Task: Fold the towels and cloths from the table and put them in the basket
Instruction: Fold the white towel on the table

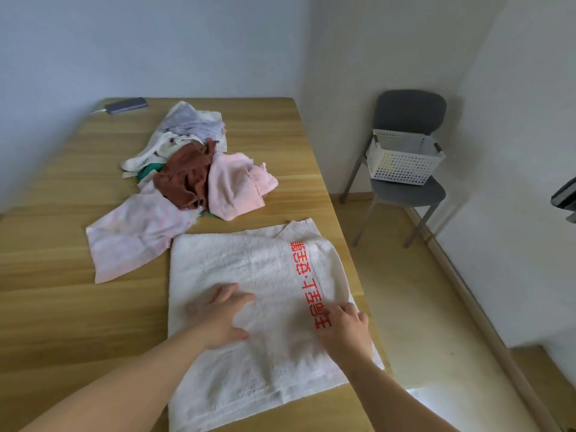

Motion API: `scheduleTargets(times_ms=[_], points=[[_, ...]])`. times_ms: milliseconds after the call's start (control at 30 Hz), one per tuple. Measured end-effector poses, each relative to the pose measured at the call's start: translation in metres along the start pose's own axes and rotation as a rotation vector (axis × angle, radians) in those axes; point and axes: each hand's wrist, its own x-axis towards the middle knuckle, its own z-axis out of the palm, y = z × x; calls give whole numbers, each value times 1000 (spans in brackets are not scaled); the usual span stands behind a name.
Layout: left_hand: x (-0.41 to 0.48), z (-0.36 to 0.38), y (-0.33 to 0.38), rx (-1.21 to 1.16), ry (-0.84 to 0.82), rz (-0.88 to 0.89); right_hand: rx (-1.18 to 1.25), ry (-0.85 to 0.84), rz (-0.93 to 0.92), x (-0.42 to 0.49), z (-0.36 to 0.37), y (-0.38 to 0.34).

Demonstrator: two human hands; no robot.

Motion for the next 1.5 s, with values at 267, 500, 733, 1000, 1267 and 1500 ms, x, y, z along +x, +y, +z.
scheduleTargets(times_ms=[267,500,733,1000,1267,1500], points=[[-27,-16,-78,71,214,-87,365,-6,-7,-8,17,-39],[-60,12,-90,-31,317,77,500,34,211,-22,16,-41],[-101,16,-113,95,108,255,488,44,248,-31,18,-41],[-127,31,-132,184,326,333,611,91,260,-57,29,-29],[-145,49,-125,-148,597,-183,751,45,276,-72,31,-10],[-156,61,-107,-277,530,-328,652,43,217,-77,24,11]])
